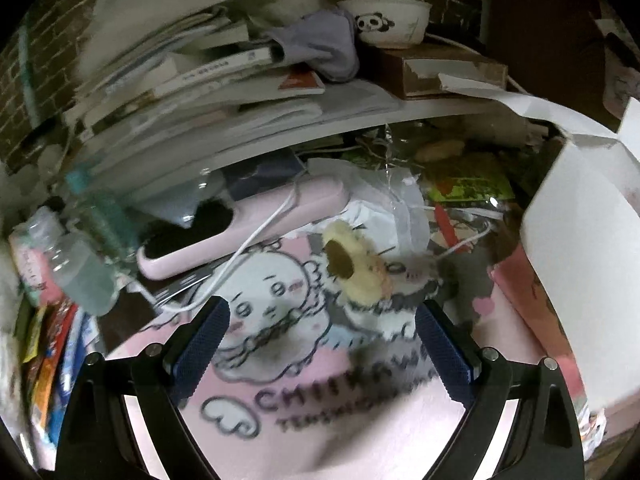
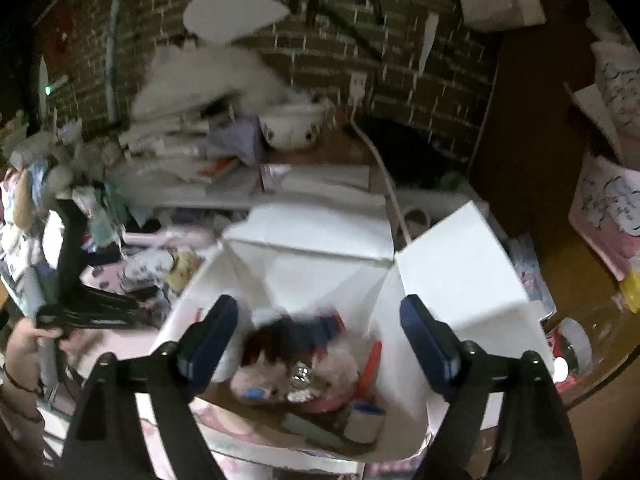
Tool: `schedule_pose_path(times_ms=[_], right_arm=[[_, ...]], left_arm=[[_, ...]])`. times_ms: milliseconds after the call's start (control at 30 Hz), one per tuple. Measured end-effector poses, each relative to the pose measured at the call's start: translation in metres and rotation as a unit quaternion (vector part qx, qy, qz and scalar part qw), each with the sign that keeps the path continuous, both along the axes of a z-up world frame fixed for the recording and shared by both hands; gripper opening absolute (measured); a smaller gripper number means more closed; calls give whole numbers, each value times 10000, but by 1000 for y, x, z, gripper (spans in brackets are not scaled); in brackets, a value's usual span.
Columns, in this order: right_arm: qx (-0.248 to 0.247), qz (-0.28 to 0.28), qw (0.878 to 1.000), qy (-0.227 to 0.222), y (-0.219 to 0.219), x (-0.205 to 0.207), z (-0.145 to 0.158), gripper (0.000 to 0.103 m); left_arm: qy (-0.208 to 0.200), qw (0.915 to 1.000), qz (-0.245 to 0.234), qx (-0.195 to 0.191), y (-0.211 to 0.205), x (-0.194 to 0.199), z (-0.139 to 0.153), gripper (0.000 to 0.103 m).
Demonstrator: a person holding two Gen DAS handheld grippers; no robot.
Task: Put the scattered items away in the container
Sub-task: 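Carry the jar in the right gripper into the box and release, then grasp the yellow plush with the left gripper and lift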
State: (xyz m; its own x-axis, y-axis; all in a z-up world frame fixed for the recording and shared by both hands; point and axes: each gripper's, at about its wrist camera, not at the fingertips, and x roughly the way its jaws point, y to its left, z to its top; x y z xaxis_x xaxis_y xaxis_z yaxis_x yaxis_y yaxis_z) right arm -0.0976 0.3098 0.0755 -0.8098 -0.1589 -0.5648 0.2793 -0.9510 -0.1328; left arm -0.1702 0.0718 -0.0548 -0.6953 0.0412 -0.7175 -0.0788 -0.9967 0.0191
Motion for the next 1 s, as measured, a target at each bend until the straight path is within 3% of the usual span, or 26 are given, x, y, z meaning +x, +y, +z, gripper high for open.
schedule_pose_path(times_ms=[100, 167, 333, 467, 833, 1000], right_arm=[[237, -161, 9986, 446, -8, 15, 5, 85], [295, -188, 9973, 653, -13, 23, 7, 85], [14, 132, 9979, 638, -21, 37, 7, 85], [-57, 312, 9976, 610, -28, 41, 4, 85], [-352, 746, 9957, 415, -51, 45, -11, 85], [-403, 815, 9954, 314, -57, 39, -17, 85]], left_arm=[[-62, 9999, 64, -72, 9, -16, -3, 91], [-135, 9999, 52, -84, 14, -24, -5, 80], [-376, 9991, 98, -140, 20, -40, -12, 63], [-611, 9978, 220, -150, 19, -48, -21, 39], [-587, 9980, 107, -223, 20, -43, -23, 18], [-509, 9984, 13, -236, 14, -28, -17, 18]])
